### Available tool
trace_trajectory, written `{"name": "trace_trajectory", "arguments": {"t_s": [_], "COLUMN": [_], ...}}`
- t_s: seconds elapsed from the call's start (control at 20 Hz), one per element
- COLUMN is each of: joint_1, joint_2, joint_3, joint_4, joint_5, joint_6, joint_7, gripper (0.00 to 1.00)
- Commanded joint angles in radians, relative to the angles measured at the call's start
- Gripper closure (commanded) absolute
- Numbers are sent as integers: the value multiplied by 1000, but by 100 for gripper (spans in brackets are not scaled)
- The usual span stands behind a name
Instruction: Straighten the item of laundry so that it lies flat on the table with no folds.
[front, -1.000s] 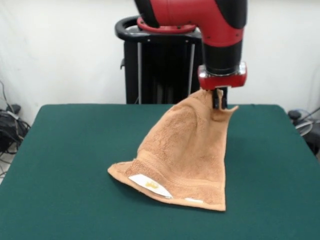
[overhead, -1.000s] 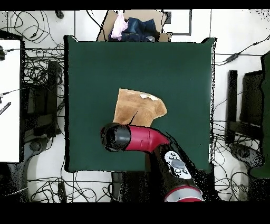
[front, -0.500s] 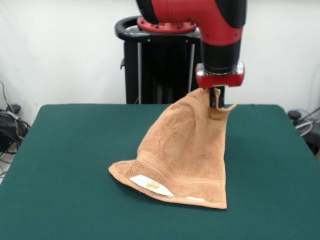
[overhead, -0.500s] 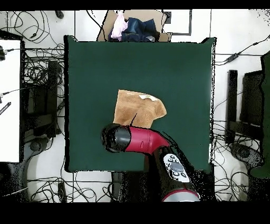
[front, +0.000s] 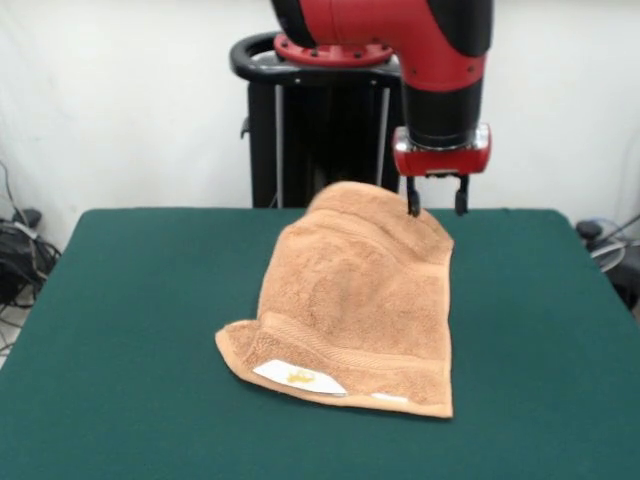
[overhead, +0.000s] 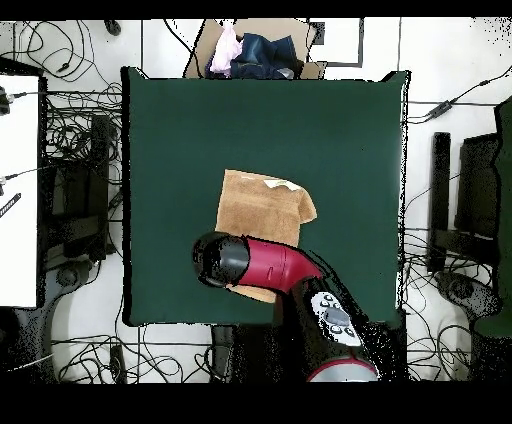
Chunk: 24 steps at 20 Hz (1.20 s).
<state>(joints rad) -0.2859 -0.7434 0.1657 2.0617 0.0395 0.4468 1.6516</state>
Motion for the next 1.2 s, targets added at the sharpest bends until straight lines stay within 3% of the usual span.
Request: {"name": "trace_trajectory", "arguments": {"t_s": [0.05,0.6,0.9,1.1,1.2], "joint_1": [31,82,131,162,174], "joint_2": [77,290,409,447,447], "joint_3": [-41,-82,-119,-135,-138], "joint_4": [-73,-483,-691,-740,-714], "joint_5": [80,91,85,83,88], "joint_6": [53,195,288,272,225], "joint_7": [248,195,224,249,263], "gripper": [0,0,0,0,0]}}
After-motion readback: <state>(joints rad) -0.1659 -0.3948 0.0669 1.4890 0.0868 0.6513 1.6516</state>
